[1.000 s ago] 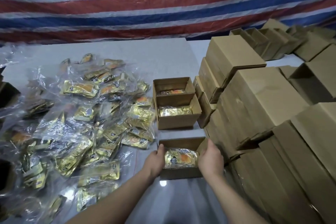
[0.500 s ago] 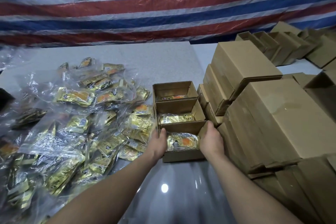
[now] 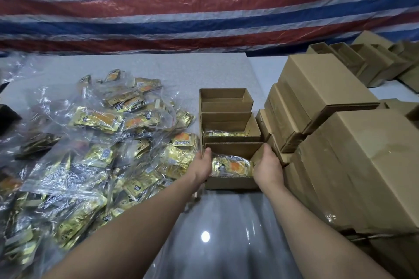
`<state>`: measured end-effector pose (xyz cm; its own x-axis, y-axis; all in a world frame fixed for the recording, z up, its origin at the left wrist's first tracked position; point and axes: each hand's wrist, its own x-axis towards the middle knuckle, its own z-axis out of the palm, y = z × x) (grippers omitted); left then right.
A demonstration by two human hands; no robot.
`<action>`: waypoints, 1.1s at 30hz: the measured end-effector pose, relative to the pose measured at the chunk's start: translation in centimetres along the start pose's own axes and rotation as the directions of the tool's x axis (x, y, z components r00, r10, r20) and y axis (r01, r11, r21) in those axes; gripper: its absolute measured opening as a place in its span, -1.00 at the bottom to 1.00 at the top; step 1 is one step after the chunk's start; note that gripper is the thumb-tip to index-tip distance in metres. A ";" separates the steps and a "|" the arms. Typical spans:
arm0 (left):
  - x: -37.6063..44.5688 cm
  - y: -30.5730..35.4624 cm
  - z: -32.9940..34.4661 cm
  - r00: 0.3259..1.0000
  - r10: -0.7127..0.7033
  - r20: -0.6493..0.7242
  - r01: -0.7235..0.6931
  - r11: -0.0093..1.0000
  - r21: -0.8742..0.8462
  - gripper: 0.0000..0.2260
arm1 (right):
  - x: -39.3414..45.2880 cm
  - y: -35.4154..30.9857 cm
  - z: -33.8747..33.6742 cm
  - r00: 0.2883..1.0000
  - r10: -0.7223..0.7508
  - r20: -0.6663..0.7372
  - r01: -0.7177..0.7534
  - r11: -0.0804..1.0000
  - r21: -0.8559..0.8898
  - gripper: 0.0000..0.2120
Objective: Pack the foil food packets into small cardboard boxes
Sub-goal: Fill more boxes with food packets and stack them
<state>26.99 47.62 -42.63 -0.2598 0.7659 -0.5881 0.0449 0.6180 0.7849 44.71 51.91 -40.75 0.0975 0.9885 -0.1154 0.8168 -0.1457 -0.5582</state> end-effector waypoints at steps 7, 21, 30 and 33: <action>-1.7 -0.3 -1.2 0.997 0.022 0.072 -0.024 0.999 0.032 -0.31 | 0.6 -0.8 -0.5 0.999 -0.011 0.032 0.013 0.999 -0.052 -0.67; -10.4 -4.4 -11.9 0.986 0.165 -0.009 -0.163 0.982 0.095 -0.56 | -5.2 -4.0 -1.1 0.987 -0.158 -0.021 0.145 0.946 -0.289 -0.52; -15.2 -11.7 -21.9 0.984 0.077 -0.164 -0.053 0.988 0.142 -0.70 | -12.4 -9.4 2.4 0.951 -0.289 0.106 0.306 0.927 -0.215 -0.69; -16.0 -13.1 -24.0 0.980 0.047 -0.193 -0.023 0.993 0.120 -0.69 | -14.2 -11.5 3.5 0.932 -0.323 0.165 0.350 0.921 -0.170 -0.73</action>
<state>7.40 23.02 -38.87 -0.4391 0.7450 -0.5021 0.1663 0.6166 0.7695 31.93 39.44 -35.56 -0.2670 0.9617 -0.0627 0.8832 0.2181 -0.4153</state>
